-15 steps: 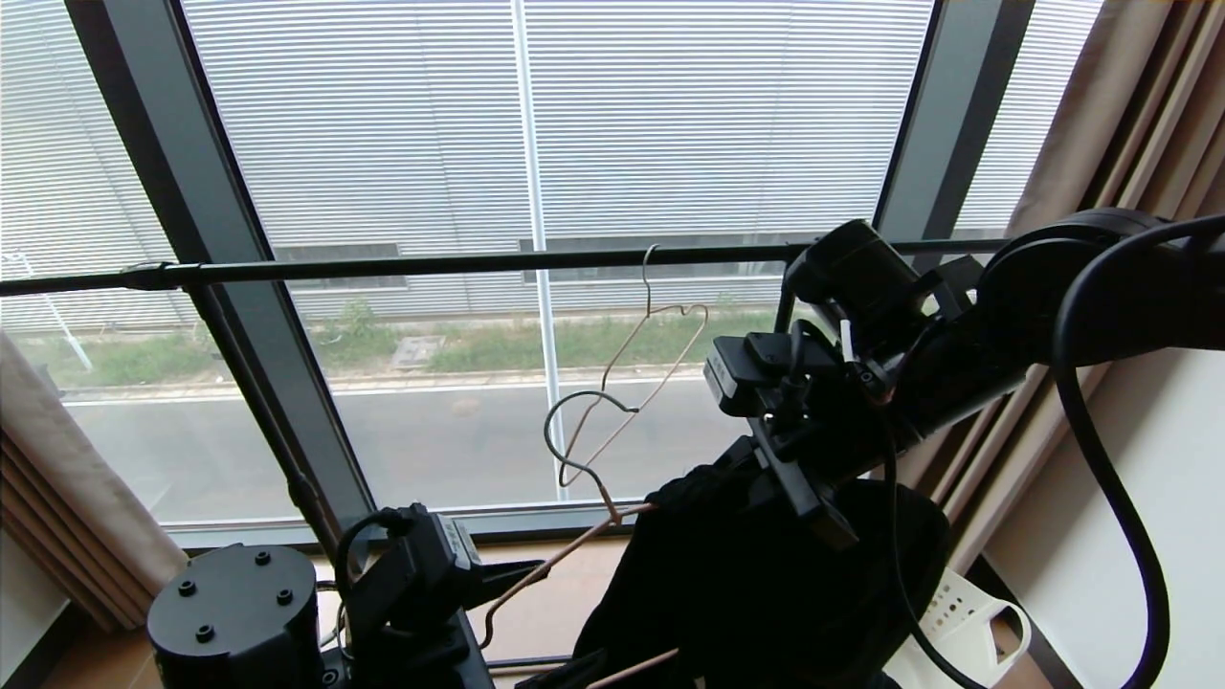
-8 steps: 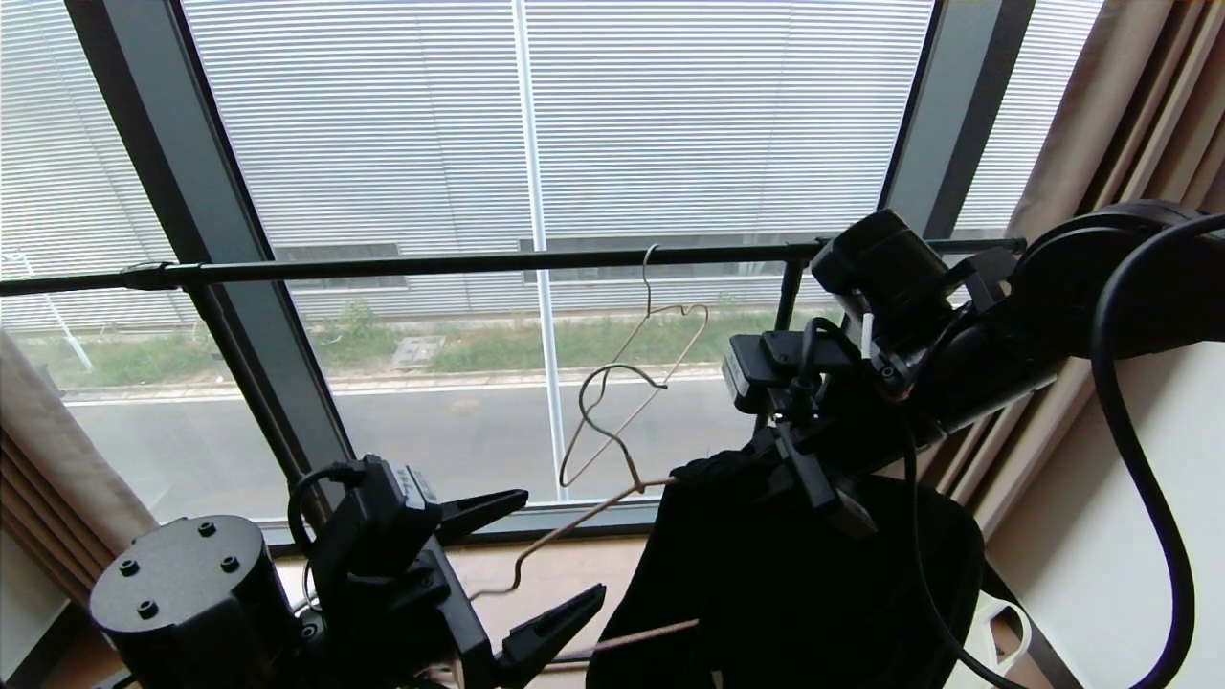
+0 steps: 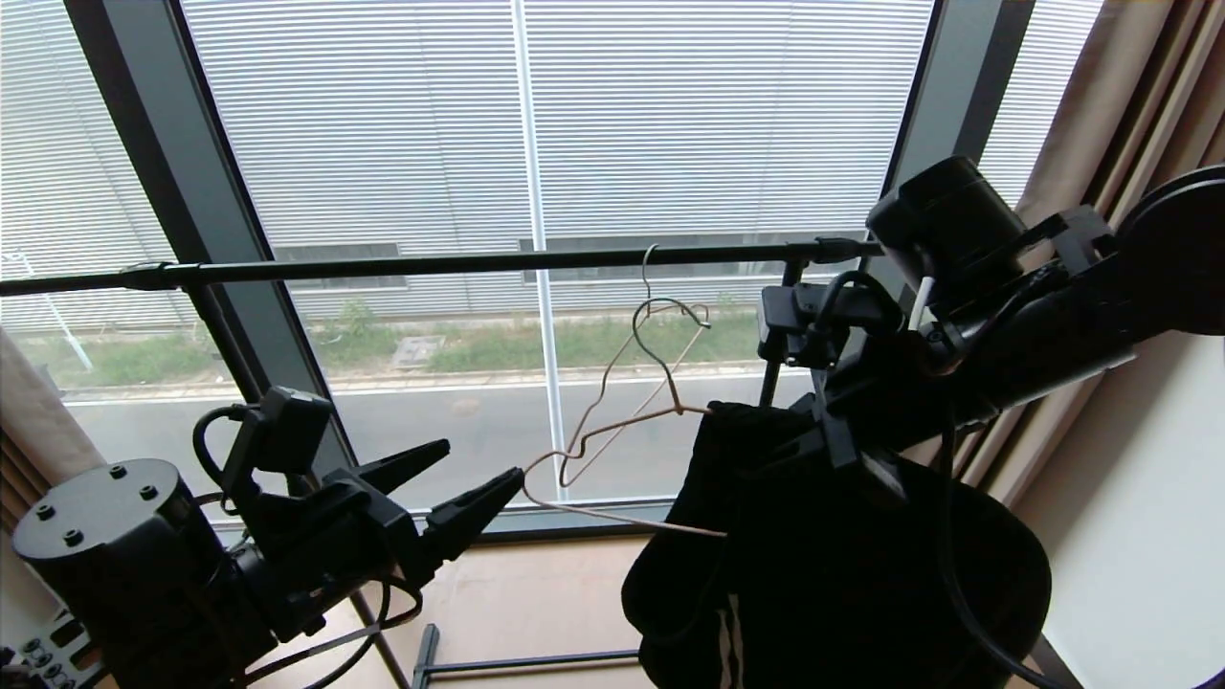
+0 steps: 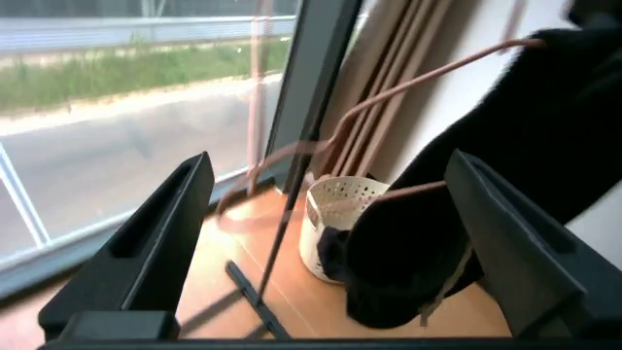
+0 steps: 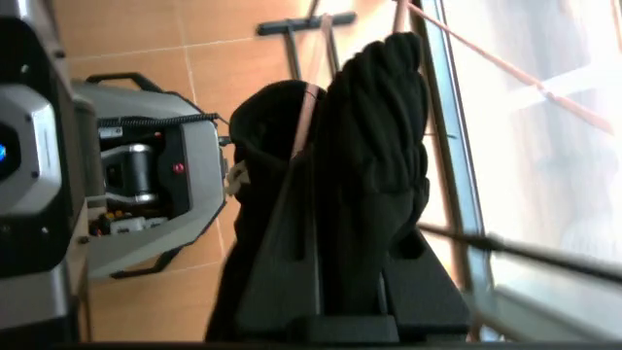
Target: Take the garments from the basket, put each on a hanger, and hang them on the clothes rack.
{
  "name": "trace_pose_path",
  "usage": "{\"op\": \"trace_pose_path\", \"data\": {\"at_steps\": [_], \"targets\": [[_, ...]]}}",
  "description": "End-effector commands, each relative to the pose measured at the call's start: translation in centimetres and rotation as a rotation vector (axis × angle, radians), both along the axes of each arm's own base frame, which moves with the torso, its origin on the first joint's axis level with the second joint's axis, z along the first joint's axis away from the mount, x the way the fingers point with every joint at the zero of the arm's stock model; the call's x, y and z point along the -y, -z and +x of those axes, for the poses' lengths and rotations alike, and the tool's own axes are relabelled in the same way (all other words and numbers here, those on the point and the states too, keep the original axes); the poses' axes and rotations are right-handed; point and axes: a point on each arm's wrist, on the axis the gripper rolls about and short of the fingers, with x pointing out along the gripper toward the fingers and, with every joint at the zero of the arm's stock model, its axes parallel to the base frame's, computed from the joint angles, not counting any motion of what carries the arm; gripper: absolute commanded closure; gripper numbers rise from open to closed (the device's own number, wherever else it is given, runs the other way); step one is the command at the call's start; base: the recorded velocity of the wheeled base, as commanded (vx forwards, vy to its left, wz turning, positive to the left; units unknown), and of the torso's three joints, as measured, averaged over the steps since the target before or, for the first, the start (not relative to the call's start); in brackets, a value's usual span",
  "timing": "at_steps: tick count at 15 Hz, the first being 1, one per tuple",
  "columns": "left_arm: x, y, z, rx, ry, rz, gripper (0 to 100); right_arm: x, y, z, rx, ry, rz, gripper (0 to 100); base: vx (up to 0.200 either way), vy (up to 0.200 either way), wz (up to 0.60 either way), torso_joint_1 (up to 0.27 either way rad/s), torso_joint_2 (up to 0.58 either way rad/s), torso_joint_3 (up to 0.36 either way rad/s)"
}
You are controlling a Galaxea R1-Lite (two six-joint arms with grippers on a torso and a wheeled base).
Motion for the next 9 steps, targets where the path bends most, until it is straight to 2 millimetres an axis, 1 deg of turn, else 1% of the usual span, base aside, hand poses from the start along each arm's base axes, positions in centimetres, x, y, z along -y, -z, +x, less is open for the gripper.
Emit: {"op": "trace_pose_path", "data": {"at_steps": [1, 2, 3, 4, 5, 8, 9], "targets": [[-1.6, 0.7, -0.9, -0.081, -0.057, -0.029, 0, 0.7, -1.6, -1.2, 0.016, 0.038, 0.04, 100, 0.0, 0.0, 0.0, 0.0, 0.0, 0.0], [-1.7, 1.3, -1.5, -0.14, -0.057, -0.052, 0, 0.9, -2.2, -1.5, 0.009, 0.063, 0.061, 100, 0.0, 0.0, 0.0, 0.0, 0.0, 0.0], [-1.7, 2.3, -2.9, -0.238, -0.037, -0.074, 0, 1.2, -2.7, -2.0, 0.0, 0.091, 0.086, 100, 0.0, 0.0, 0.0, 0.0, 0.0, 0.0], [-1.4, 2.4, -3.0, -0.252, -0.017, -0.082, 0, 1.2, -2.8, -2.1, -0.003, 0.09, 0.098, 100, 0.0, 0.0, 0.0, 0.0, 0.0, 0.0], [-0.8, 2.8, -3.6, -0.338, 0.002, -0.093, 0, 1.4, -2.9, -2.5, -0.001, 0.08, 0.131, 100, 0.0, 0.0, 0.0, 0.0, 0.0, 0.0], [0.1, 3.3, -4.7, -0.409, 0.067, -0.06, 0, 1.5, -2.7, -2.8, 0.045, 0.092, 0.198, 100, 0.0, 0.0, 0.0, 0.0, 0.0, 0.0], [0.4, 3.4, -4.7, -0.43, 0.073, -0.065, 0, 1.4, -2.6, -2.8, 0.046, 0.086, 0.238, 100, 0.0, 0.0, 0.0, 0.0, 0.0, 0.0]]}}
